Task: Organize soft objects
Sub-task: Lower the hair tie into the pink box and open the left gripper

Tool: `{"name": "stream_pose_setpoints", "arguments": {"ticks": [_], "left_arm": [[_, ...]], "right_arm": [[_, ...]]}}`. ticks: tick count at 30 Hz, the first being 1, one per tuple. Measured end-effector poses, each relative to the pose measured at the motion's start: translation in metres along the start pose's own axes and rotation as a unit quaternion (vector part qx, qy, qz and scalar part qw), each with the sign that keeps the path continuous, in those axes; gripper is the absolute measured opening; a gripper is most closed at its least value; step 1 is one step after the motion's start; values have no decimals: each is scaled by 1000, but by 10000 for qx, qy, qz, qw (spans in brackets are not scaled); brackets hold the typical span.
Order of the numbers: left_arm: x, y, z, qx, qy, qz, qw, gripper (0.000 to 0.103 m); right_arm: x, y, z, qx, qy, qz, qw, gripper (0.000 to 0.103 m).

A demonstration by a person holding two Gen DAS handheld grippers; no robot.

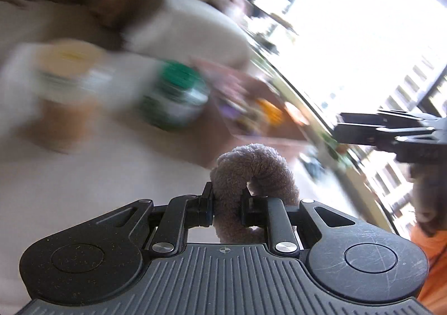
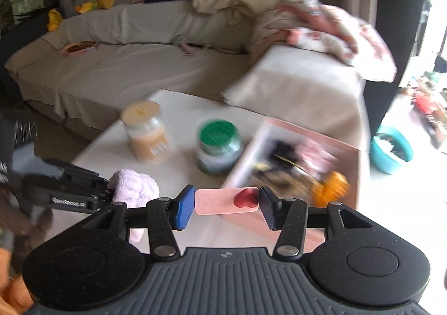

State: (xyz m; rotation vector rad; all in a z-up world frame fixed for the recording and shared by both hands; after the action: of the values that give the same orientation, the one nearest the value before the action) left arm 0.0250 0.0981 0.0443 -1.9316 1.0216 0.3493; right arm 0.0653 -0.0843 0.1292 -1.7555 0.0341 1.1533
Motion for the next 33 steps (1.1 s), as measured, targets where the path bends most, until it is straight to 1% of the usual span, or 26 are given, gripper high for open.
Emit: {"name": "stream_pose_setpoints", "arguments": {"ticks": [2, 3, 5, 7, 9, 10, 12, 14, 15, 16, 17, 18, 20, 21, 22, 23, 27, 29, 31, 32, 33], "left_arm": [[22, 5, -23, 49, 285, 293, 9992, 20], [32, 4, -32, 67, 370, 384, 9986, 20], [50, -7, -46, 99, 381, 404, 9984, 20], [64, -26, -56, 70, 439, 264, 9987, 20], [78, -52, -62, -25, 525, -18, 9986, 20], [84, -65, -64, -13, 510, -185, 9985, 20], [103, -95, -69, 135, 314, -498, 9982, 20], [118, -117, -66, 253, 29, -679, 9974, 20], [127, -127, -62, 292, -121, -724, 9969, 22], [138, -136, -59, 340, -299, -683, 9966, 22], [151, -142, -53, 370, -501, -538, 9966, 24], [161, -141, -46, 383, -701, -334, 9962, 24], [185, -139, -31, 392, -1065, -69, 9935, 24], [191, -137, -26, 431, -1219, -9, 9916, 24], [193, -138, -23, 473, -1354, -34, 9897, 24], [193, -140, -21, 485, -1431, -150, 9884, 24], [170, -153, -23, 371, -1356, -789, 9869, 24], [154, -155, -34, 423, -1118, -951, 9883, 24], [149, -150, -46, 453, -790, -881, 9919, 24], [153, -145, -52, 471, -662, -727, 9940, 24], [158, -139, -56, 528, -620, -509, 9954, 24]], "right_arm": [[-16, 23, -14, 32, 186, -96, 9998, 50], [-24, 33, -19, 57, 271, -154, 9995, 50], [-35, 55, -29, 108, 452, -293, 9985, 50], [-40, 75, -37, 165, 564, -393, 9975, 50], [-40, 90, -42, 241, 602, -461, 9968, 50], [-37, 95, -45, 295, 609, -485, 9965, 50], [-29, 102, -51, 401, 624, -495, 9960, 50], [-19, 106, -56, 466, 673, -485, 9955, 50], [-15, 107, -58, 455, 690, -473, 9955, 50], [-10, 107, -59, 430, 702, -453, 9956, 50], [-5, 107, -61, 397, 727, -428, 9956, 50], [-1, 107, -61, 367, 768, -407, 9955, 50], [7, 106, -64, 318, 867, -370, 9950, 50], [10, 107, -65, 321, 916, -353, 9947, 50], [14, 107, -67, 340, 953, -331, 9943, 50], [17, 108, -69, 374, 966, -294, 9942, 50], [29, 115, -74, 589, 978, -78, 9934, 50], [35, 117, -77, 670, 1013, 22, 9926, 50], [38, 118, -79, 740, 1027, 77, 9919, 50], [38, 119, -79, 767, 1017, 91, 9918, 50], [40, 118, -80, 783, 1009, 106, 9917, 50]]}}
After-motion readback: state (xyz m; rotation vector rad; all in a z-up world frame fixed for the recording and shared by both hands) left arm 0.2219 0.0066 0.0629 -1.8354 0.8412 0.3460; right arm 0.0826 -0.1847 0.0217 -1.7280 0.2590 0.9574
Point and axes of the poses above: each gripper's, at about its wrist camera, not at the fingertips, and x roughly the way its jaws point, z to its left, y to its underside, the point moved 7 cm from there along x, roughly the way its jaws point, and after that the axes turned 4 degrees about -x, right-handed, at the moved point
